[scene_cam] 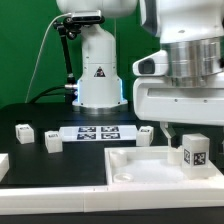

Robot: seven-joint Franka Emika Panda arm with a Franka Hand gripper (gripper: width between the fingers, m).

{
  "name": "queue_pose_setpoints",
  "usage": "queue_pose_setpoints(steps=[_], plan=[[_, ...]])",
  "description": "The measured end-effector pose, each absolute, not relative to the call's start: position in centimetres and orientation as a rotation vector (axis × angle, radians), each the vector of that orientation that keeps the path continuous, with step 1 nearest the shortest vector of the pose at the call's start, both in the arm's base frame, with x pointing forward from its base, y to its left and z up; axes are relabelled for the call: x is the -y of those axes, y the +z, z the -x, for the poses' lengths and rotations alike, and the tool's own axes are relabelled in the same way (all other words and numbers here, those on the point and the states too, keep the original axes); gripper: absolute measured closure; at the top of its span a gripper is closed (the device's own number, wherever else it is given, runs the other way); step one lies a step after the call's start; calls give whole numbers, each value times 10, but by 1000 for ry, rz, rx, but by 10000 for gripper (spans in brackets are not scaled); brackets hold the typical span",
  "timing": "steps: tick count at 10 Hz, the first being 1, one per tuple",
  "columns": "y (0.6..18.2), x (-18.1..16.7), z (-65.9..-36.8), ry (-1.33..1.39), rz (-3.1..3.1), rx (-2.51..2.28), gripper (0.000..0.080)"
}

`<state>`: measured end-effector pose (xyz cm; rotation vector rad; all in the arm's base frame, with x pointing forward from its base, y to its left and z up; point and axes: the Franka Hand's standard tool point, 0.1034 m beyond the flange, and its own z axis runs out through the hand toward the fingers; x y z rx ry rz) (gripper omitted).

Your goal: Assemble one leg

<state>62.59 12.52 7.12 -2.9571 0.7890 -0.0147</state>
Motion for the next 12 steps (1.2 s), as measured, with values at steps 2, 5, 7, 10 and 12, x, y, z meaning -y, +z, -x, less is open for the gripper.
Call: queue_pose_setpoints(steps=[2, 5, 7, 10, 12], plan=[[70, -121, -627, -31, 3036, -453, 150], [69, -120, -627, -50, 3072, -90, 150], [69, -120, -627, -50, 3072, -82, 280], [69, -120, -627, -47, 3067, -153, 509], [69, -118, -626, -70, 3026, -455, 509]])
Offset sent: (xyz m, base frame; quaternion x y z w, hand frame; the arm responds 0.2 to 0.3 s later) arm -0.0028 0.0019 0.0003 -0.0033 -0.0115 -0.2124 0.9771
